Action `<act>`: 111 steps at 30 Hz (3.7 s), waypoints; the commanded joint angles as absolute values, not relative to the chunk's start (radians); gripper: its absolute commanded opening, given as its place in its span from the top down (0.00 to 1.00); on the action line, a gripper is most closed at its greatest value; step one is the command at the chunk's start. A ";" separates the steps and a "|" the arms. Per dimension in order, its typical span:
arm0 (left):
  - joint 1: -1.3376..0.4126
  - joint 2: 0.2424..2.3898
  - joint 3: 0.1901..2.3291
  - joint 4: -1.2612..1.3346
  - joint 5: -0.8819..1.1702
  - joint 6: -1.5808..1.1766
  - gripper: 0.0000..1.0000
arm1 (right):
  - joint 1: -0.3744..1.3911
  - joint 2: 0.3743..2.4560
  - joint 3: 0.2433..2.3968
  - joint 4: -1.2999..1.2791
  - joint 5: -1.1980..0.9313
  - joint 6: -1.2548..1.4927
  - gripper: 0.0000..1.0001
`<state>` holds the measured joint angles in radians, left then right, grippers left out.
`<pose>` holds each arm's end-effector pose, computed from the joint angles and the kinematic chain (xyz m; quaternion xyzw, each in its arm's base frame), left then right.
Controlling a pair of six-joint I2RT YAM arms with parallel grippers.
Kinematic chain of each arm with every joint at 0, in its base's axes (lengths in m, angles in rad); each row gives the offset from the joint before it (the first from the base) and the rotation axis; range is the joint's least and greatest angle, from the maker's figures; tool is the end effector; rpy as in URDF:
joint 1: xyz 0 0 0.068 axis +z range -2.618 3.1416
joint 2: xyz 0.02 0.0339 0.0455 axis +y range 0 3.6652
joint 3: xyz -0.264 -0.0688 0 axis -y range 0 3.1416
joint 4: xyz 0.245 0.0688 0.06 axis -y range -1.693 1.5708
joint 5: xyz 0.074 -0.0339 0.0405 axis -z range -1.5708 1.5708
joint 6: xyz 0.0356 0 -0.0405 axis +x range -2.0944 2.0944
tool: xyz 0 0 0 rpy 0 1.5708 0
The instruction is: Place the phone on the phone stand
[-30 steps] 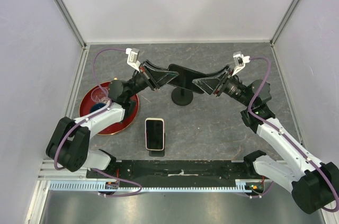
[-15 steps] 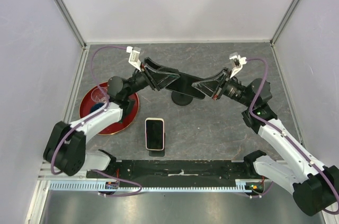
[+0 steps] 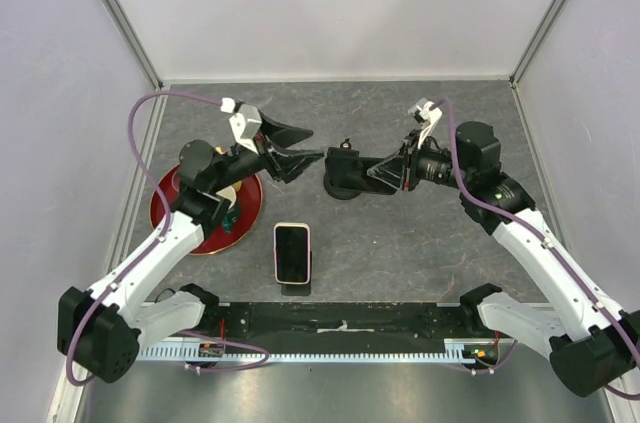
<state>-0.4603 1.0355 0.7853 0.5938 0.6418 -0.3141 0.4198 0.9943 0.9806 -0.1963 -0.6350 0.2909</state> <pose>0.2003 -0.1231 0.3726 0.2971 0.5261 -0.4611 0.6498 0.1944 0.1099 0.3701 -0.2436 0.7243 0.4354 0.4759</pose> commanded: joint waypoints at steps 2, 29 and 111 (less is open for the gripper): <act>-0.459 1.143 0.867 0.515 1.015 -0.206 0.35 | 0.420 1.015 1.009 -0.242 -0.748 0.242 1.00; -0.534 1.454 1.006 0.549 1.471 -0.341 0.50 | 0.569 1.065 1.124 -0.261 -0.730 0.184 1.00; -0.557 1.428 0.972 0.321 0.328 -0.017 0.53 | 0.555 0.724 0.907 -0.362 0.041 0.275 1.00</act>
